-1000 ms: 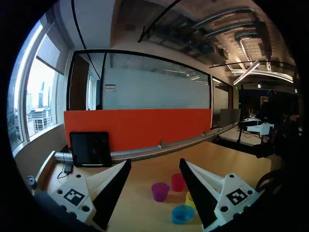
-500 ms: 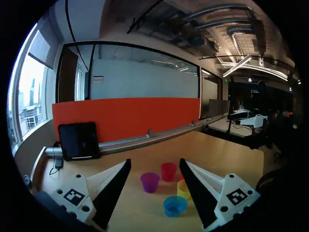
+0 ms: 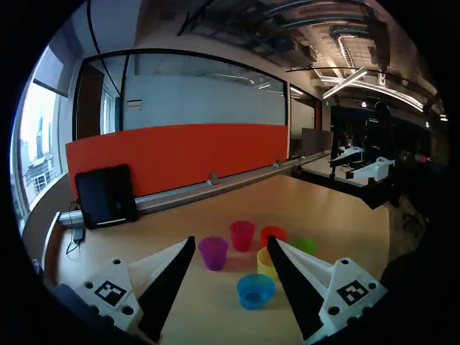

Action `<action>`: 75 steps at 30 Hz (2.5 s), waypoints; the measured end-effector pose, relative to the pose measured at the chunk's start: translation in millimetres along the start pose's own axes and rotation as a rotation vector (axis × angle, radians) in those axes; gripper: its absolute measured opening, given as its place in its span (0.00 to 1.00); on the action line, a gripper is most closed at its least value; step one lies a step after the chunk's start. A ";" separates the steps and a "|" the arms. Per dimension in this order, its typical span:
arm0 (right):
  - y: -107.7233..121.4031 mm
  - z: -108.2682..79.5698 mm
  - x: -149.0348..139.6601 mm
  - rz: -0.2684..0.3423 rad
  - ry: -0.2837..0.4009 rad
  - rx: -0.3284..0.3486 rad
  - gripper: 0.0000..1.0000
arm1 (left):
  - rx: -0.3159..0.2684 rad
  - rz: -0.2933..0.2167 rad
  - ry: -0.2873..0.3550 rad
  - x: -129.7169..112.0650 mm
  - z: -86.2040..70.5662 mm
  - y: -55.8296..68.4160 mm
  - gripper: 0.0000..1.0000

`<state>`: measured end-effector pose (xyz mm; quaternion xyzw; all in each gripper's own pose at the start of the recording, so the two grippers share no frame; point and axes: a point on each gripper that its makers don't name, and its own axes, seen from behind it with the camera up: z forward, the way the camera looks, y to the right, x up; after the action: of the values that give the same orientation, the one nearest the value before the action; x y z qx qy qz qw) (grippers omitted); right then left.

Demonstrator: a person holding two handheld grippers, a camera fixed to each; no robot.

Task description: Pour water

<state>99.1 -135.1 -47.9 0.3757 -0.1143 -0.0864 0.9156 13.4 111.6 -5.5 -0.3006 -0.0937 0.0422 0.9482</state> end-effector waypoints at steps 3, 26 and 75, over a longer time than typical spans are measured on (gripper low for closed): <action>-1.5 3.7 -12.1 -0.006 -0.023 0.009 1.00 | -0.012 0.002 -0.022 -11.8 3.5 2.5 0.93; -12.3 30.0 -99.6 -0.011 -0.174 0.074 0.99 | -0.100 0.017 -0.161 -86.2 22.2 25.2 0.93; -35.3 107.6 -199.8 -0.077 -0.378 0.172 1.00 | -0.231 0.090 -0.402 -184.4 67.2 54.7 0.93</action>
<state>-124.6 -183.1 -27.3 0.4336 -0.2763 -0.1802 0.8385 -182.1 168.8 -11.4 -0.3965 -0.2713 0.1324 0.8670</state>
